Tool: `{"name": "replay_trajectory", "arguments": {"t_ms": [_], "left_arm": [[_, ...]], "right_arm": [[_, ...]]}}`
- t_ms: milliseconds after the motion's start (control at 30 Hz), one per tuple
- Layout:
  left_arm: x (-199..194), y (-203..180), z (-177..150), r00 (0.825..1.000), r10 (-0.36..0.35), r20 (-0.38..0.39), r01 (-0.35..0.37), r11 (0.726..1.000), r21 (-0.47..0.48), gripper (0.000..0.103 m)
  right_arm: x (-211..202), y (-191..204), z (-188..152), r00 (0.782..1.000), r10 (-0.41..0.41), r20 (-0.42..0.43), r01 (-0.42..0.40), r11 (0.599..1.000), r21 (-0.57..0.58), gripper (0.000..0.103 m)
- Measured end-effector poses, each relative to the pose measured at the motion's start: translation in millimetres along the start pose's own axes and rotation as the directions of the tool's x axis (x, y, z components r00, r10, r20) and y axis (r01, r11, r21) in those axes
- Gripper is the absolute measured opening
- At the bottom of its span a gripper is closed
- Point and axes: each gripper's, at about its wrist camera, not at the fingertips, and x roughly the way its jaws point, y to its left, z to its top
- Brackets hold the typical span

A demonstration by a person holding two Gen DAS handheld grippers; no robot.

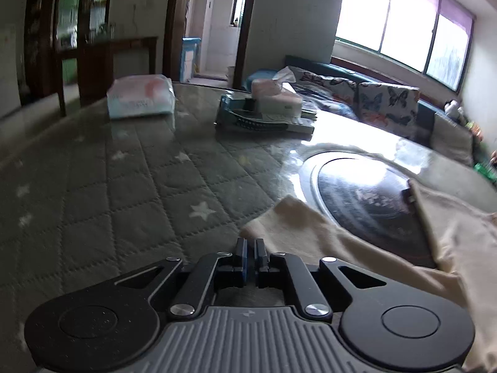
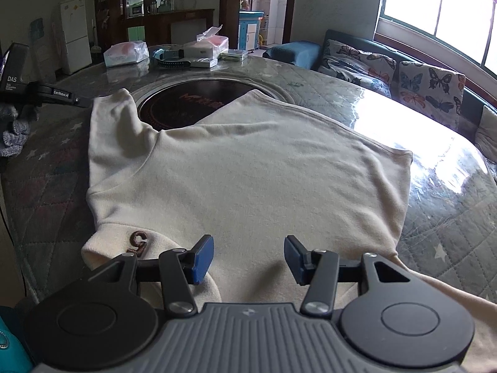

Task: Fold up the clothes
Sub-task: 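Grasp the opposite side of the sweatshirt with the left gripper, then lift the grasped side with the left gripper toward the shirt's centre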

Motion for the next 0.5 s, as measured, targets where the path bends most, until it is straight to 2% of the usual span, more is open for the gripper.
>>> {"name": "replay_trajectory", "arguments": {"t_ms": [67, 133, 167, 200, 267, 300, 333, 400, 500], "left_arm": [[1, -4, 1, 1.000, -0.002, 0.003, 0.002, 1.000, 0.012, 0.012], [6, -7, 3, 1.000, -0.001, 0.003, 0.001, 1.000, 0.017, 0.025], [8, -9, 4, 1.000, -0.001, 0.003, 0.000, 1.000, 0.019, 0.035], [11, -10, 5, 1.000, 0.010, 0.004, -0.011, 1.000, 0.023, 0.037], [16, -13, 5, 1.000, 0.025, 0.008, -0.025, 0.999, 0.038, 0.033], [18, -13, 5, 1.000, 0.027, 0.012, -0.027, 0.998, 0.050, 0.015], [19, -14, 4, 0.999, 0.028, 0.017, -0.029, 0.998, 0.061, 0.011], [23, -15, 3, 0.999, 0.032, 0.026, -0.034, 0.996, 0.084, 0.004], [6, -13, 2, 0.996, 0.050, 0.080, -0.055, 0.996, 0.063, 0.004]], "right_arm": [[-1, 4, 4, 1.000, 0.011, 0.004, -0.011, 1.000, -0.014, 0.051], [-1, 9, 10, 0.999, 0.033, 0.009, -0.032, 0.999, -0.032, 0.051], [0, 13, 13, 0.999, 0.046, 0.012, -0.045, 0.998, -0.043, 0.051], [0, 17, 17, 0.998, 0.060, 0.015, -0.059, 0.997, -0.054, 0.051], [0, 25, 23, 0.996, 0.087, 0.021, -0.085, 0.993, -0.079, 0.051], [0, 29, 27, 0.995, 0.100, 0.026, -0.097, 0.991, -0.094, 0.051], [1, 34, 30, 0.993, 0.113, 0.030, -0.109, 0.988, -0.109, 0.051], [4, 44, 37, 0.989, 0.143, 0.035, -0.137, 0.981, -0.139, 0.051], [11, 59, 47, 0.981, 0.189, 0.038, -0.179, 0.968, -0.177, 0.051]]}}
